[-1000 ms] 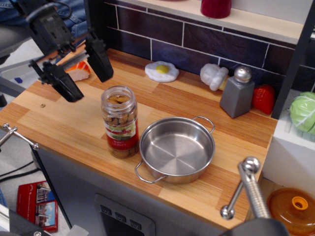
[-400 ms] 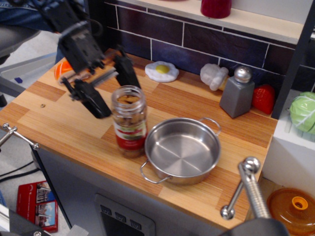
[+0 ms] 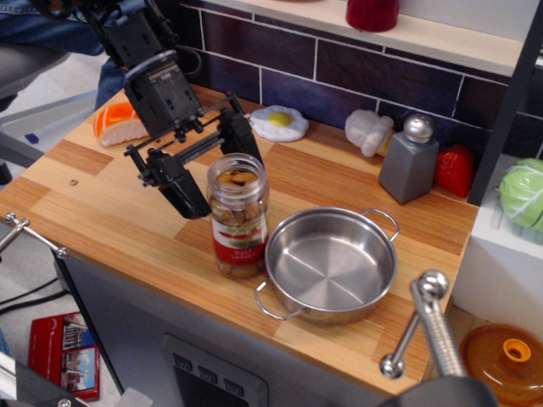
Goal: Pour almonds in pot
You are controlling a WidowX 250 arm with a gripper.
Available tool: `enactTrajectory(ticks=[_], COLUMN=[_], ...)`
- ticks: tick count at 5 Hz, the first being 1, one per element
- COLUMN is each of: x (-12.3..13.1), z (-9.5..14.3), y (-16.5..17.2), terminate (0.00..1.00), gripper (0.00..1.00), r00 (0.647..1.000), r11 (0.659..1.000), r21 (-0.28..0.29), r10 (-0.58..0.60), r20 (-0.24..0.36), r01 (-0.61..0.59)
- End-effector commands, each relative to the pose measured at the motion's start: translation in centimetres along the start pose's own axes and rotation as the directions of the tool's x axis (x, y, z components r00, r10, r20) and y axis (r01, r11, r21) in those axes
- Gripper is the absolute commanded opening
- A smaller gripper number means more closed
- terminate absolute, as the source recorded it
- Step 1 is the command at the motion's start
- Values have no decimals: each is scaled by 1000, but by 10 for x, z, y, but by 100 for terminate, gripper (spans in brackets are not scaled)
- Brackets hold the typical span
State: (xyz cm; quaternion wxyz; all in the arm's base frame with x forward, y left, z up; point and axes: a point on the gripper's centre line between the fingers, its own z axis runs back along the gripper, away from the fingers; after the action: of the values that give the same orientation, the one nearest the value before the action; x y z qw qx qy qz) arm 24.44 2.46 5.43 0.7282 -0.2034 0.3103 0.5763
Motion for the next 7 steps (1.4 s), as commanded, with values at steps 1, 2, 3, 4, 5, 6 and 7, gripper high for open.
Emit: enactTrajectory(ticks=[1, 2, 3, 4, 5, 6, 7], x=[-8, -8, -9, -8, -12, -15, -24], z=[-2, -10, -21, -23, -17, -8, 14], y=[-7, 0, 1, 2, 3, -1, -13], terminate=[0, 0, 0, 0, 0, 0, 0], gripper=[100, 100, 100, 0, 0, 0, 0], r00=[1000, 999, 998, 999, 999, 995, 956], r11=[1000, 997, 995, 994, 996, 998, 999], r21=[30, 74, 101, 95, 82, 52, -39], r10=[6, 19, 31, 48, 31, 25, 5], r20=[-25, -46, -53, -9, 12, 97, 293], r01=[-6, -16, -26, -47, -32, -30, 7])
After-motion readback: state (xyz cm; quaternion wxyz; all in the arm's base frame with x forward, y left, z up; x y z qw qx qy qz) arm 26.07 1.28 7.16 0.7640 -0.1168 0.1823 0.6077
